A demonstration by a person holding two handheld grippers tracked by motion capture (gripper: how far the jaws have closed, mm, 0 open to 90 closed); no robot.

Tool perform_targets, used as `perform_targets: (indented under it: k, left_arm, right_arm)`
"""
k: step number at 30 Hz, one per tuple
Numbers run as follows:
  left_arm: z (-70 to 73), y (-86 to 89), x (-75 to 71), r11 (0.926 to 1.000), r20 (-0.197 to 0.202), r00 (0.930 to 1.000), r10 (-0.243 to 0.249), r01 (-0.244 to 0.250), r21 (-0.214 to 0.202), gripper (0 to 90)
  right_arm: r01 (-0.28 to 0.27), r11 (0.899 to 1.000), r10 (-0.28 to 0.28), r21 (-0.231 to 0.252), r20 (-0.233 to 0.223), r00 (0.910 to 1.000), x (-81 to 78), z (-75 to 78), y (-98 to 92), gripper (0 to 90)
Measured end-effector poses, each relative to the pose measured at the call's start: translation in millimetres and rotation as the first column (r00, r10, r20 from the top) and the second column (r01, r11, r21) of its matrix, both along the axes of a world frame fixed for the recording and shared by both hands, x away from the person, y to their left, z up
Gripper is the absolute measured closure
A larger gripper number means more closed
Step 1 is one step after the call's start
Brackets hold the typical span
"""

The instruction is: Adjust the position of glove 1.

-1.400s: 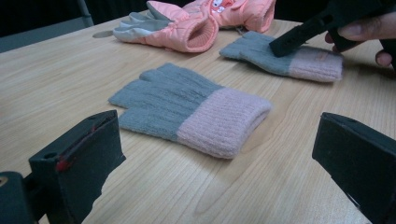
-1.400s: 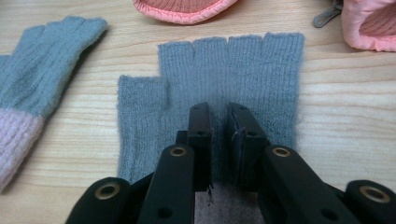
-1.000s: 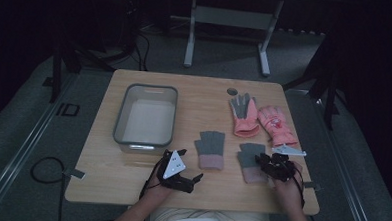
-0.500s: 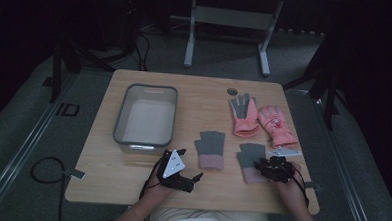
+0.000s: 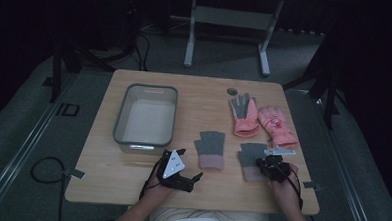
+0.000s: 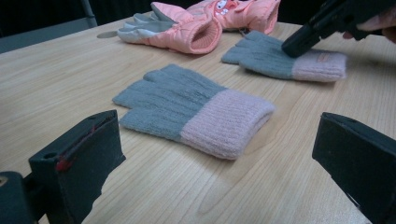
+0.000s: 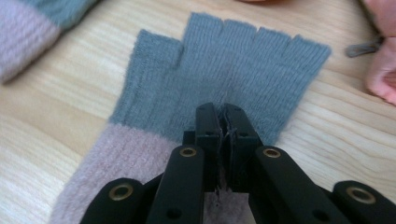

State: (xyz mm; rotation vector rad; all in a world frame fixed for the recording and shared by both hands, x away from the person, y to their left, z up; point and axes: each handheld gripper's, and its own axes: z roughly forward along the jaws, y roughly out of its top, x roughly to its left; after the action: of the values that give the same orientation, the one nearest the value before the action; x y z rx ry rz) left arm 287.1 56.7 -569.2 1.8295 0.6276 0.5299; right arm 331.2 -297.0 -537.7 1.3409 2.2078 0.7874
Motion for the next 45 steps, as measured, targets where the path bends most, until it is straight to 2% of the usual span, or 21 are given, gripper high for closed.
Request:
perform_targets:
  k: [1,2,4,8,12,14,16,22,23,24,26,28,29,31,32,37,40,41,45]
  left_arm:
    - [0.0,0.1,0.0,1.0000,0.000,1.0000,0.000,0.000,-0.001,0.9]
    - [0.0,0.0,0.2,1.0000,-0.002,1.0000,0.001,-0.001,-0.002,0.9]
    - [0.0,0.1,0.2,1.0000,-0.002,1.0000,0.000,0.000,-0.003,0.9]
    - [0.0,-0.3,0.1,1.0000,-0.001,1.0000,0.000,0.000,-0.001,0.9]
    - [0.0,1.0,0.5,1.0000,-0.006,1.0000,-0.002,0.002,-0.007,0.9]
    - [0.0,1.4,1.0,1.0000,-0.008,1.0000,-0.002,0.002,-0.010,0.9]
    - [0.1,1.0,0.3,1.0000,-0.004,1.0000,-0.004,0.004,-0.005,0.9]
    - [0.0,0.0,-0.1,1.0000,0.001,1.0000,-0.003,0.003,0.001,0.9]
    - [0.0,0.0,-0.1,1.0000,0.001,1.0000,-0.003,0.003,0.001,0.9]
    - [0.0,0.1,0.0,1.0000,0.001,1.0000,-0.003,0.003,0.001,0.9]
    - [0.1,0.4,0.1,1.0000,0.001,1.0000,-0.004,0.004,0.000,0.9]
    - [0.1,0.8,0.1,1.0000,0.000,1.0000,-0.005,0.005,-0.003,0.9]
    - [0.1,0.8,0.1,1.0000,0.001,1.0000,-0.006,0.006,-0.003,0.9]
    - [0.1,0.7,0.0,1.0000,0.001,1.0000,-0.007,0.007,-0.003,0.9]
    - [0.0,0.6,-0.1,1.0000,0.001,1.0000,-0.007,0.007,-0.003,0.9]
    - [0.0,0.2,-0.4,1.0000,0.004,1.0000,-0.006,0.006,-0.001,0.9]
    - [0.0,-0.1,-0.3,1.0000,0.003,1.0000,-0.003,0.003,0.002,0.9]
    - [0.0,-0.3,-0.4,1.0000,0.003,1.0000,-0.001,0.001,0.006,0.9]
    - [0.0,-0.7,-0.6,0.9999,0.005,1.0000,0.001,-0.001,0.010,0.9]
  right_arm:
    - [0.000,1.000,0.000,0.000,0.000,1.0000,0.0,0.0,0.0,86.1]
    - [0.037,0.999,-0.038,0.034,0.022,0.9990,0.6,13.8,-0.3,86.2]
    - [0.048,0.998,-0.050,0.045,0.048,0.9976,1.3,25.8,2.4,86.2]
    - [0.042,0.996,-0.049,0.074,0.094,0.9944,6.0,50.6,16.3,86.3]
    - [0.036,0.994,-0.047,0.103,0.105,0.9934,11.1,61.5,30.2,86.3]
    - [0.021,0.991,-0.036,0.133,0.114,0.9929,14.6,67.7,44.3,86.4]
    - [0.003,0.990,-0.019,0.138,0.115,0.9932,16.0,69.4,54.5,86.3]
    - [-0.035,0.989,0.022,0.144,0.092,0.9955,22.5,63.8,87.0,86.3]
    - [-0.035,0.989,0.022,0.144,0.092,0.9955,22.5,63.8,87.0,86.3]
    - [-0.050,0.987,0.039,0.151,0.079,0.9961,24.6,60.6,98.6,86.3]
    - [-0.059,0.985,0.047,0.160,0.075,0.9961,26.1,57.7,109.2,86.3]
    - [-0.065,0.985,0.053,0.162,0.073,0.9959,26.3,56.2,113.7,86.3]
    - [-0.071,0.985,0.061,0.160,0.066,0.9959,26.6,52.0,122.3,86.2]
    - [-0.074,0.984,0.065,0.161,0.058,0.9962,27.3,49.3,125.7,86.2]
    - [-0.075,0.984,0.068,0.159,0.045,0.9966,28.4,43.0,131.8,86.3]
    - [-0.060,0.983,0.060,0.175,0.006,0.9982,31.0,28.3,137.1,86.2]
    - [-0.057,0.983,0.057,0.177,0.003,0.9983,31.3,25.2,136.9,86.1]
    - [-0.052,0.978,0.056,0.200,-0.014,0.9983,32.1,24.3,135.4,86.1]
    - [-0.046,0.981,0.051,0.187,-0.021,0.9985,32.9,21.0,135.7,86.0]
